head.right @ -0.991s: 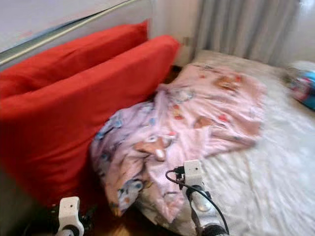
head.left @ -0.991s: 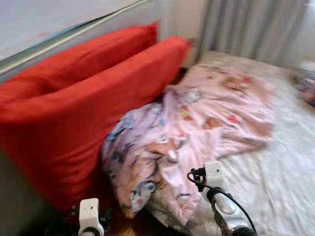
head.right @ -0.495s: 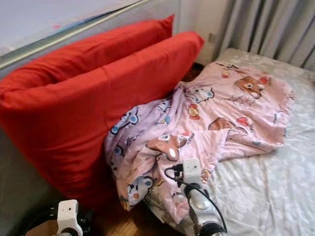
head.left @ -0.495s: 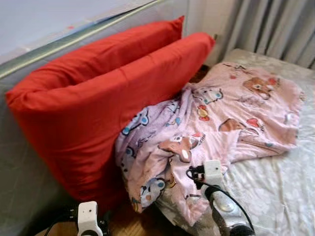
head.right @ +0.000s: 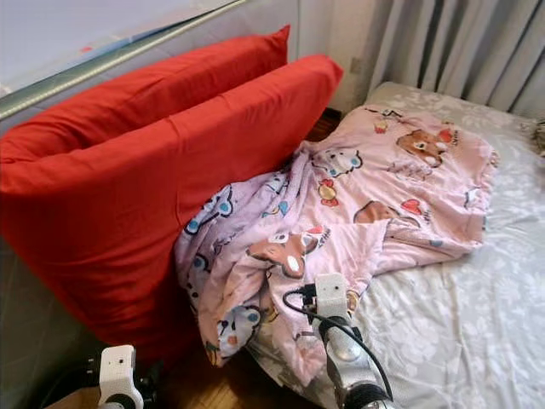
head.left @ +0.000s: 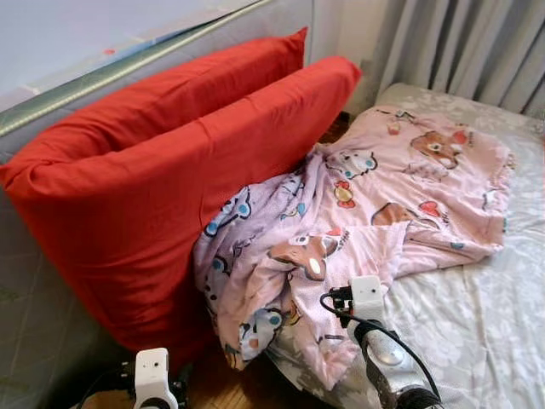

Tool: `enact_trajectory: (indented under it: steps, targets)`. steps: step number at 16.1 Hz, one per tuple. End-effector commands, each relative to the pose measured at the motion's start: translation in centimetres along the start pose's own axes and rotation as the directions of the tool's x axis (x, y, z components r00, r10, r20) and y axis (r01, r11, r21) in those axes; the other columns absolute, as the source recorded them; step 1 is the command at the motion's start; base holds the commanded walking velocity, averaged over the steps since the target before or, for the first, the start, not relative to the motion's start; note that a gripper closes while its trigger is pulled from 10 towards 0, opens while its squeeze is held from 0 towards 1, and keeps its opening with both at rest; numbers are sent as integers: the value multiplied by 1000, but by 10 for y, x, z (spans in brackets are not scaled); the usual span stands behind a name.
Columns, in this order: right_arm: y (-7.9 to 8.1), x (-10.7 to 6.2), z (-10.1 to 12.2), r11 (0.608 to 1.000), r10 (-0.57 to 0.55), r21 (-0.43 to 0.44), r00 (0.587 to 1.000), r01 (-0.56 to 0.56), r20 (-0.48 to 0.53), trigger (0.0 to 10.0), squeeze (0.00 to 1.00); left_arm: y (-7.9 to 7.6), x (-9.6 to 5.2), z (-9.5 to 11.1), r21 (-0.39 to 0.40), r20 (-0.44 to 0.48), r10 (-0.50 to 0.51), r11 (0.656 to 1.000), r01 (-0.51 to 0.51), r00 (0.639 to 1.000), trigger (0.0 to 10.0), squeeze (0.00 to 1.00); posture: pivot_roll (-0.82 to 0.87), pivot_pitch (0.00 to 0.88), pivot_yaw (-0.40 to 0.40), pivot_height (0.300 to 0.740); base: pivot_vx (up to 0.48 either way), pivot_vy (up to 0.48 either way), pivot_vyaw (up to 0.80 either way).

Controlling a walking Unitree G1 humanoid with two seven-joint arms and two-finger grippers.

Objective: Clean up the room

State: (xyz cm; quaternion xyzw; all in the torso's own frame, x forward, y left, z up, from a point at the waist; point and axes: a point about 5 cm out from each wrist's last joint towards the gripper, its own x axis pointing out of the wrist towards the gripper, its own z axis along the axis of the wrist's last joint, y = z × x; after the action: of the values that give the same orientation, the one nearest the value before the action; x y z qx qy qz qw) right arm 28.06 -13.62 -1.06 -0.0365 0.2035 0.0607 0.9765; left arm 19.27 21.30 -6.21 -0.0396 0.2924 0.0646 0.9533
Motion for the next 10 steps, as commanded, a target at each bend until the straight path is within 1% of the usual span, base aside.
enact_trajectory:
  steps: [1,3,4,8,9,10]
  targets:
    - [1,-1,-4,1000,5,-5,1000,-6,-23,10000,0,1,-2,-4,6,-12,-4,1000,4,1000,10000,0,38,72,-19,725,0,0,0]
    - [3,-2,-5,1000,18,-4,1000,-18,-22,10000,0,1,-2,-4,18,-19,-11,1000,11,1000,10000,0,39,73,-20,696,0,0,0]
    - [5,-2,-5,999,34,-2,999,-34,-12,10000,0,0,-2,-4,21,-20,-16,1000,16,1000,10000,0,39,73,-20,696,0,0,0]
    - [3,-2,-6,1000,24,1,999,-24,-29,10000,0,0,-2,-4,28,-18,-21,999,22,1000,10000,0,39,73,-22,696,0,0,0]
    - [3,-2,-8,1000,18,-6,999,-18,-48,10000,0,0,-2,-4,28,-18,-21,999,22,1000,10000,0,38,72,-22,691,0,0,0]
    - [3,-2,-8,1000,16,-1,999,-17,-47,10000,0,0,-2,-4,27,-18,-21,999,22,1000,10000,0,38,72,-22,676,0,0,0]
